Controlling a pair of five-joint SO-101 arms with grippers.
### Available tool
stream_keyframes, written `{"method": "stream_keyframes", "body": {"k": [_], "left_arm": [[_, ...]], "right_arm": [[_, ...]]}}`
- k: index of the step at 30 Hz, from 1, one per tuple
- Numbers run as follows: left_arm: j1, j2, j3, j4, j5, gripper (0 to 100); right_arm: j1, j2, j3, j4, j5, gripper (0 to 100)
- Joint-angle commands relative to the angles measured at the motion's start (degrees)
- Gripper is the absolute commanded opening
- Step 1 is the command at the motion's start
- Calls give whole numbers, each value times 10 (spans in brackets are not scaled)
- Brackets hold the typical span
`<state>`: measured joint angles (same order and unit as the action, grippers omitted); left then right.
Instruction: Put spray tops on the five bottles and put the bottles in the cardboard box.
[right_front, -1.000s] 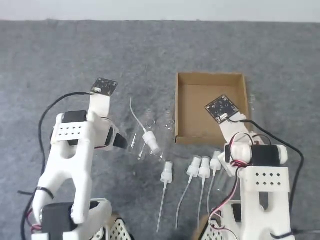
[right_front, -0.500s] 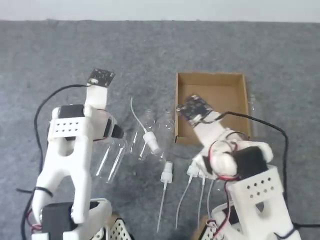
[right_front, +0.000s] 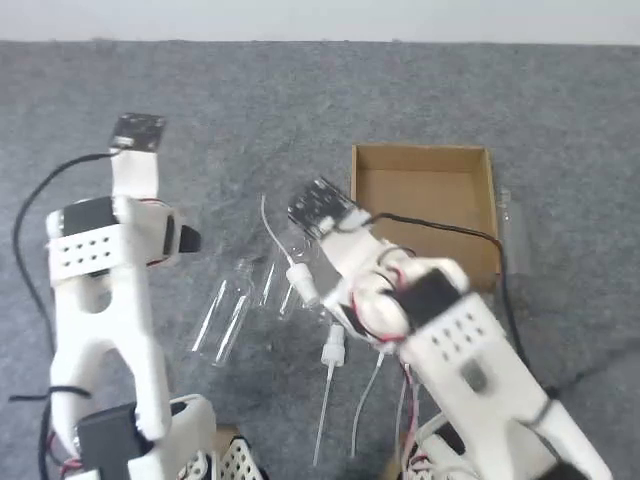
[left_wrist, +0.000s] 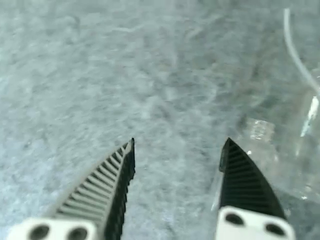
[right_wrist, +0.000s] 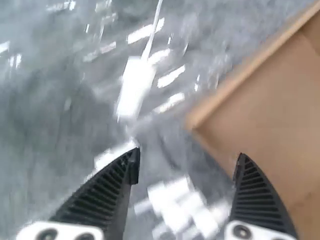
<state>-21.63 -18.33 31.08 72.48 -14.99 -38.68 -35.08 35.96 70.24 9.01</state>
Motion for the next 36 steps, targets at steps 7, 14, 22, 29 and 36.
{"method": "stream_keyframes", "body": {"k": [7, 14, 22, 29, 36], "left_arm": [[-77, -27, 7, -32, -7, 250], [-111, -27, 85, -132, -55, 250], [-78, -28, 88, -116, -52, 250], [-25, -28, 52, -28, -52, 250], [68, -28, 9, 47, -9, 250]], "right_arm": [[-13, 116, -106, -136, -124, 246], [149, 86, -240, 122, -24, 246], [411, 95, -278, 206, 112, 248], [539, 95, -201, 134, 198, 249], [562, 109, -128, -5, 215, 249]]}}
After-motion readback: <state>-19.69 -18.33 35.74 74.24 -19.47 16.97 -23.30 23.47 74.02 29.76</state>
